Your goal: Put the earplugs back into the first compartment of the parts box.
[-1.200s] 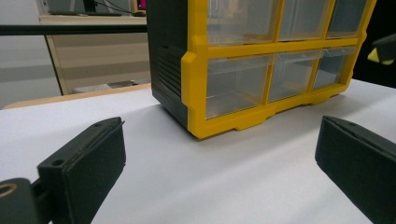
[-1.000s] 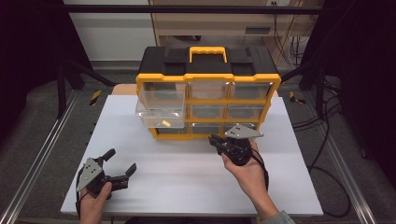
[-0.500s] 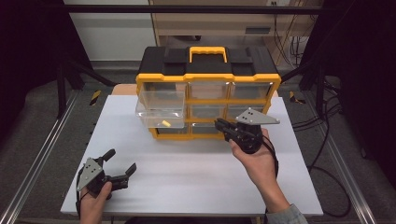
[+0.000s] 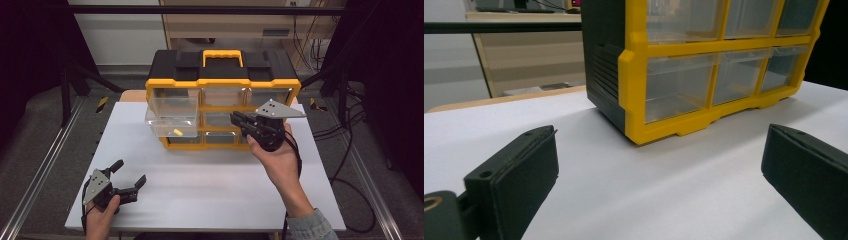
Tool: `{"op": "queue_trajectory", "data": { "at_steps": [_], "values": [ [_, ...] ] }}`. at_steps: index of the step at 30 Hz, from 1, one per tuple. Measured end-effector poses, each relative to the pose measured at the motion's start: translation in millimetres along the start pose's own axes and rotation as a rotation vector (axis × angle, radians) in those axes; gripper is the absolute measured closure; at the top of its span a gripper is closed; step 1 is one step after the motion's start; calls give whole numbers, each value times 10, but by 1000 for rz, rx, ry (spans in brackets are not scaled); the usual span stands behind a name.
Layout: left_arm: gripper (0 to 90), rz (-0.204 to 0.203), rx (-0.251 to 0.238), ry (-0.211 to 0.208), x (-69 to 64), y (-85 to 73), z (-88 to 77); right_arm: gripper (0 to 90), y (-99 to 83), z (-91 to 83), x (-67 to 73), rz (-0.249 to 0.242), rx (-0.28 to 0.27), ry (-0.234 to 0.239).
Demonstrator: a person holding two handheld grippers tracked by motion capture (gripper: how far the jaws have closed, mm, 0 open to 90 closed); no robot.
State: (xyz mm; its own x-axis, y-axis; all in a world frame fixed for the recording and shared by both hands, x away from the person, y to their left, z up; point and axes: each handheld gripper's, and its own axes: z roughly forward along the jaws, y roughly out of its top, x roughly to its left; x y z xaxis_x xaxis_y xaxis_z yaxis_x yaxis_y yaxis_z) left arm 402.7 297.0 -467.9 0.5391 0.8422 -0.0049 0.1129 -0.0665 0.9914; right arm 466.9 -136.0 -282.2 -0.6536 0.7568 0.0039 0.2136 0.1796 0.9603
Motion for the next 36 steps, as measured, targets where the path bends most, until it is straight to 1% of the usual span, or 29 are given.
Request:
{"op": "queue_trajectory", "data": {
  "at_steps": [1,3,9,15,16,19,24,26,27,28,32,36],
  "values": [
    [15,-1,-2,1,0,2,-6,826,26,4,9,-8,-3,-3],
    [15,-2,-2,-1,-3,1,-5,825,71,17,24,-6,-6,6],
    [15,18,3,-6,-27,4,0,825,231,71,126,-43,-22,26],
    [15,16,9,-11,-25,0,13,823,384,124,192,-63,-36,39],
    [15,18,10,-12,-28,0,13,823,384,124,192,-63,-36,39],
    [15,24,8,-14,-45,6,6,822,486,132,273,-82,-50,54],
    [15,26,13,-18,-44,3,18,820,605,142,360,-108,-66,60],
    [15,26,13,-19,-46,4,18,820,622,147,373,-111,-66,65],
    [15,27,15,-20,-50,4,19,819,645,168,397,-96,-75,87],
    [16,27,15,-20,-50,4,19,819,645,168,397,-96,-75,87],
    [15,31,14,-21,-57,7,15,817,688,227,491,-119,-76,90],
    [15,24,5,-18,-54,12,11,815,728,284,567,-137,-69,101]
  ]
}}
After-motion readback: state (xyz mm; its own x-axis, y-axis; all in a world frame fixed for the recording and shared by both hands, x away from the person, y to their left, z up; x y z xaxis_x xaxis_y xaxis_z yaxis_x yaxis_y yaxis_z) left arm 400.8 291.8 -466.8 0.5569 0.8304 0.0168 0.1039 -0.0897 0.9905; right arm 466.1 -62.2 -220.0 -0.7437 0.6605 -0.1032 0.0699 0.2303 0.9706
